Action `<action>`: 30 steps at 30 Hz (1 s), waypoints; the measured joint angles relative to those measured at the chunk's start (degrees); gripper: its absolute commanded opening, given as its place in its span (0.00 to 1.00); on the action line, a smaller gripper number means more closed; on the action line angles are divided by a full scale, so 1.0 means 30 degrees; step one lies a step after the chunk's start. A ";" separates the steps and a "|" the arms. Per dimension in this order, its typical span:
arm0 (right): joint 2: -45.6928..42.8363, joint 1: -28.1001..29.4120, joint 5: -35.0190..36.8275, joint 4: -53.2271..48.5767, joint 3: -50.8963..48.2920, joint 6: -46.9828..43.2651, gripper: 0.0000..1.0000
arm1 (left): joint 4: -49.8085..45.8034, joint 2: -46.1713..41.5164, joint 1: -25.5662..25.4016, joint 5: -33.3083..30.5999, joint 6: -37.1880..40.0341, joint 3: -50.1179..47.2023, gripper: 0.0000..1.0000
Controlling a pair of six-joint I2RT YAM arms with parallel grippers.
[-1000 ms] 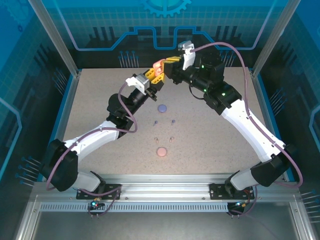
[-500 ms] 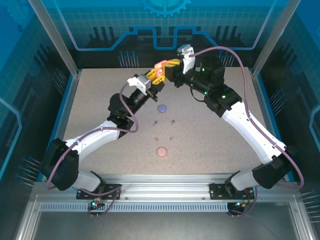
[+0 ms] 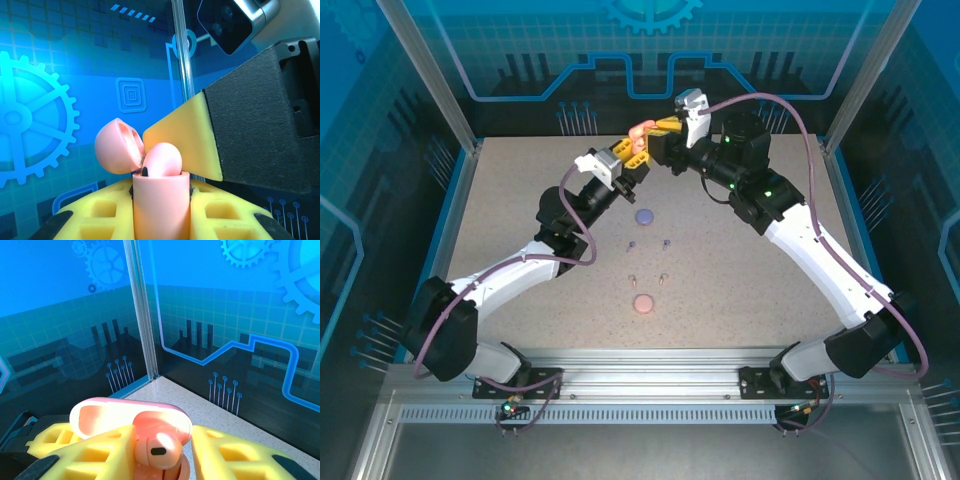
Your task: Insert wireless bluetooth earbuds into charging case
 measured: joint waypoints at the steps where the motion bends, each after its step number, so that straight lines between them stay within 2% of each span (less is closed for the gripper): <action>1: -0.0015 0.0000 0.0007 0.0036 -0.0022 0.0000 0.38 | 0.0000 0.0000 0.0000 0.0007 0.0000 0.0015 0.00; 7: -0.0408 0.0000 0.0138 0.0087 -0.0459 0.0000 0.46 | 0.0000 0.0007 0.0000 0.0007 0.0000 0.0036 0.00; 25: -0.1195 0.0000 0.0459 0.0262 -0.1472 0.0007 0.49 | 0.0000 0.0379 -0.0073 0.0015 0.0000 0.0270 0.00; 30: -0.1698 0.0036 0.0335 0.0233 -0.2171 0.0131 0.57 | -0.0007 0.0510 -0.0073 0.0022 0.0036 0.0364 0.00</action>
